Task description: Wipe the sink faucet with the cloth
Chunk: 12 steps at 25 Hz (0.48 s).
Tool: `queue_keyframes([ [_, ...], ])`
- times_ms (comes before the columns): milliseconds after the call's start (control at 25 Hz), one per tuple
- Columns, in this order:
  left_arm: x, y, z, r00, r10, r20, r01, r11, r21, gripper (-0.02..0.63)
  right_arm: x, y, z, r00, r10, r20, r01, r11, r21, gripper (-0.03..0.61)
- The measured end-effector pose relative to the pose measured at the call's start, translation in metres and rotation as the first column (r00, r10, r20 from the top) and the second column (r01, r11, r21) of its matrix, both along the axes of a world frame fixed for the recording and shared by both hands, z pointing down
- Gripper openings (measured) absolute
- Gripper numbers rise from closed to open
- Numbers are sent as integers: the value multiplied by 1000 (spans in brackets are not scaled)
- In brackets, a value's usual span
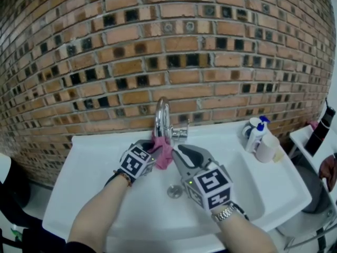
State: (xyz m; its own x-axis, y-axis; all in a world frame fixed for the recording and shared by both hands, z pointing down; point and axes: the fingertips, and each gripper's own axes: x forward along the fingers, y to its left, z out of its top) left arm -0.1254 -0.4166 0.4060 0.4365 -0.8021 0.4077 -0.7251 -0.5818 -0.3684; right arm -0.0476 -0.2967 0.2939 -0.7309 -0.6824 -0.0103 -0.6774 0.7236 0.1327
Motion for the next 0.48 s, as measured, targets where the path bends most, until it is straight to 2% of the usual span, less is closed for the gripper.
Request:
queue_keyframes([
  [160,9,8,-6,999,25,33,-25,999,26,72,3,-2,-2,1000,8,9,-8,1000,2,86],
  [480,27,17,-10,997,59,47,-61,997,41,72,13,-8,-5,998,37,41,-37,999,-8,86],
])
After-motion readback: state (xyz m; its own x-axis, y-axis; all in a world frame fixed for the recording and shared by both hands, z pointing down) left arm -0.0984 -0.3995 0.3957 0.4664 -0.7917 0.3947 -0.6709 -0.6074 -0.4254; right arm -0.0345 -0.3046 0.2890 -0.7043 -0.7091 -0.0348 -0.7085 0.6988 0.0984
